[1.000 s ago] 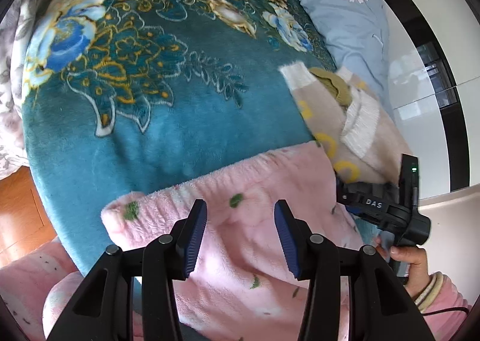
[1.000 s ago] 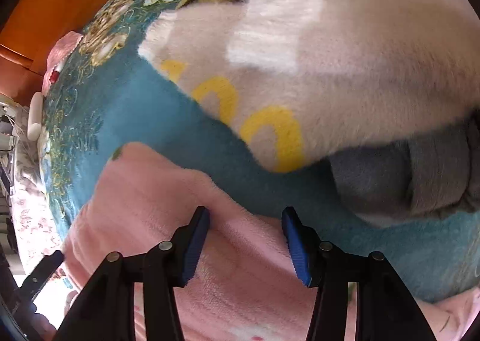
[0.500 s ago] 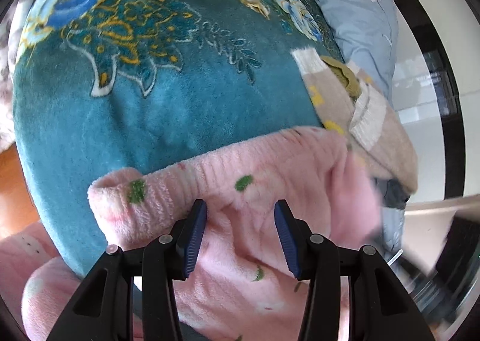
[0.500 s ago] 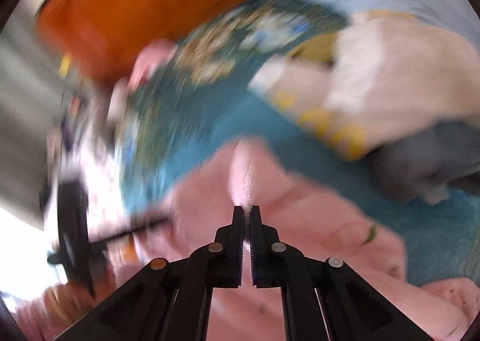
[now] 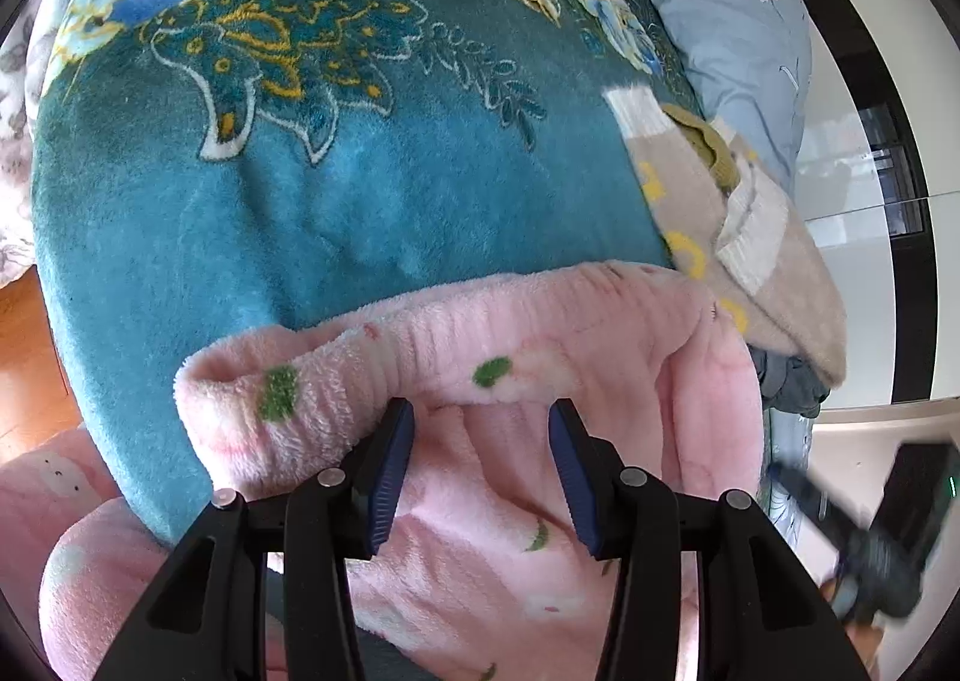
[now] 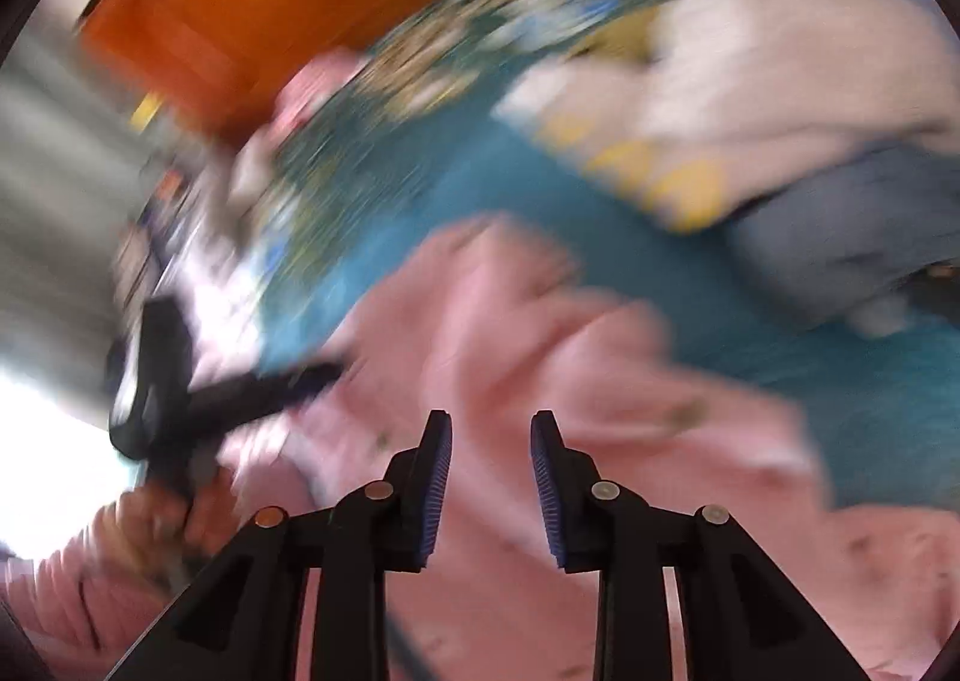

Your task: Fold clothes

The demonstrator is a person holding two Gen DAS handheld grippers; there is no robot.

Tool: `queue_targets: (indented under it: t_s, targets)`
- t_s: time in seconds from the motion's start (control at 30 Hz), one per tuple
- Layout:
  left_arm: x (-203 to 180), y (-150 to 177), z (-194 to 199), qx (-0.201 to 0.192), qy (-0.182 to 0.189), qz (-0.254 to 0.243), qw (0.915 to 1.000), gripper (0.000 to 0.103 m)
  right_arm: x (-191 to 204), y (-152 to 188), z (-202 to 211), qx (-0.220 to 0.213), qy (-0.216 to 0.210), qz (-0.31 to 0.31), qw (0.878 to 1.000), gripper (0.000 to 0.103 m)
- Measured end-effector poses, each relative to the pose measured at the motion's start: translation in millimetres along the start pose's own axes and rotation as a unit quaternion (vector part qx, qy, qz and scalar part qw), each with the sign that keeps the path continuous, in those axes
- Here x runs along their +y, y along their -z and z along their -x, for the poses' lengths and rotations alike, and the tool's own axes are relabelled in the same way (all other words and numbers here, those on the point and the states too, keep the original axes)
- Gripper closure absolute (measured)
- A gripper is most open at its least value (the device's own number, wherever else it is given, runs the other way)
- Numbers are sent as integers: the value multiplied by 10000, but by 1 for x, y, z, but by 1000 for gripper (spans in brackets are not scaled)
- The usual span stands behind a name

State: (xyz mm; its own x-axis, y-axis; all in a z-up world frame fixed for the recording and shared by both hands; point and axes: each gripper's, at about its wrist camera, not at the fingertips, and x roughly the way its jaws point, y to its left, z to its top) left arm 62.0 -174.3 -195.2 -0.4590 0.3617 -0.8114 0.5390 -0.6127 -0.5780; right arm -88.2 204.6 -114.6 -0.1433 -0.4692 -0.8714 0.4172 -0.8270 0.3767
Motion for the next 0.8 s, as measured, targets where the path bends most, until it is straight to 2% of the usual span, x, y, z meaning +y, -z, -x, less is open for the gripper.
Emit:
queue_targets:
  t_s: [0.1, 0.2, 0.23, 0.33, 0.5, 0.57, 0.6, 0.63, 0.7, 0.77, 0.8]
  targets:
    - [2, 0, 0, 6, 22, 38, 10000, 55, -36, -26, -8, -48, 377, -592, 9975, 70]
    - [2, 1, 1, 15, 6, 22, 10000, 55, -46, -40, -40, 390, 304, -744, 9960, 70]
    - [2, 1, 1, 20, 2, 14, 10000, 55, -49, -45, -51, 536, 279, -795, 9950, 65]
    - [2, 1, 1, 31, 20, 28, 10000, 55, -46, -51, -86, 906, 152, -960, 9911, 52]
    - [3, 0, -1, 54, 20, 6, 10000, 55, -33, -41, -120, 1422, 130, -939, 9853, 51]
    - [3, -1, -1, 56, 40, 20, 10000, 55, -26, -36, -117, 1460, 64, -986, 9843, 59]
    - [3, -1, -2, 57, 51, 31, 10000, 55, -23, -33, -113, 1457, 2, -1026, 9840, 86]
    - [3, -1, -2, 57, 58, 33, 10000, 55, -18, -32, -107, 1426, -51, -1013, 9846, 95]
    - [2, -1, -1, 50, 87, 5, 9999, 55, -6, -40, -86, 1213, -102, -783, 9895, 96]
    - [2, -2, 1, 23, 152, -19, 9999, 55, 8, -59, -54, 727, -23, -390, 9966, 96]
    - [2, -2, 2, 3, 194, -15, 9998, 55, 14, -73, -32, 345, 75, -220, 9991, 96]
